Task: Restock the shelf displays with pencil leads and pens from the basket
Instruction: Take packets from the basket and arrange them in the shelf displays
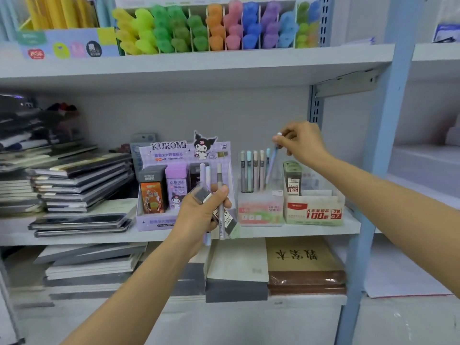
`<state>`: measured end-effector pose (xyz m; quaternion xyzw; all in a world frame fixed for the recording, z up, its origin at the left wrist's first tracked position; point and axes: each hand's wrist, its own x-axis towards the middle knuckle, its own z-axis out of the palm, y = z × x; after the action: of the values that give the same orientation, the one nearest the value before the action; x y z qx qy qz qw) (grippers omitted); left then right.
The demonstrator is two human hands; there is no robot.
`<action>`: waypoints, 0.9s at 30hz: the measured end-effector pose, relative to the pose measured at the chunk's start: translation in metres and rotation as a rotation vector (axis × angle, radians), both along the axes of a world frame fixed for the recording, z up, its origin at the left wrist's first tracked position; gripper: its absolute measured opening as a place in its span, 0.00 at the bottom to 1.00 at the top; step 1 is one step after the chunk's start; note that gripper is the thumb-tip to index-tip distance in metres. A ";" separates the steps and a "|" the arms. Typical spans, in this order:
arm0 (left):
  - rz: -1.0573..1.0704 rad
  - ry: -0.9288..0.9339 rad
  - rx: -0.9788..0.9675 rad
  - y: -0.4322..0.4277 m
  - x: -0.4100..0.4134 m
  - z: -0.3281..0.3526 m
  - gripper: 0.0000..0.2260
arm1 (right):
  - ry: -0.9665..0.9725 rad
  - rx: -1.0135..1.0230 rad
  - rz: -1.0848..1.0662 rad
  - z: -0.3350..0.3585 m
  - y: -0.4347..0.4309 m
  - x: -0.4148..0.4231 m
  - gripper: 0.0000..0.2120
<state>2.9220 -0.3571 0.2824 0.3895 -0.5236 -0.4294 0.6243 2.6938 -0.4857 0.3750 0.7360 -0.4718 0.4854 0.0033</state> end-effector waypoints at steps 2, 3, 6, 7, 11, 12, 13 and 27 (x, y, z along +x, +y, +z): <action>-0.013 0.015 -0.005 -0.005 -0.003 -0.002 0.03 | 0.060 0.020 -0.003 -0.006 -0.004 0.003 0.06; -0.021 0.023 -0.006 -0.006 -0.004 -0.003 0.02 | 0.087 0.038 0.002 -0.008 -0.005 0.004 0.06; -0.046 0.040 -0.003 -0.007 -0.006 -0.006 0.02 | 0.140 0.080 0.017 -0.004 -0.008 0.001 0.06; -0.050 0.040 -0.002 -0.007 -0.007 -0.006 0.02 | 0.154 0.085 0.021 -0.001 -0.008 0.000 0.07; -0.046 0.044 0.002 -0.006 -0.009 -0.007 0.03 | 0.146 0.090 0.033 0.003 -0.009 0.000 0.07; -0.046 0.046 0.003 -0.006 -0.010 -0.006 0.04 | 0.148 0.084 0.028 0.003 -0.010 0.001 0.08; -0.048 0.048 0.003 -0.005 -0.010 -0.006 0.04 | 0.158 0.075 0.018 0.004 -0.010 0.002 0.07; -0.050 0.039 0.055 -0.005 -0.012 -0.006 0.02 | 0.160 0.095 -0.024 -0.006 -0.008 0.015 0.09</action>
<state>2.9098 -0.3617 0.2769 0.3848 -0.5087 -0.4665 0.6128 2.7088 -0.4934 0.3688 0.7662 -0.5013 0.4019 0.0118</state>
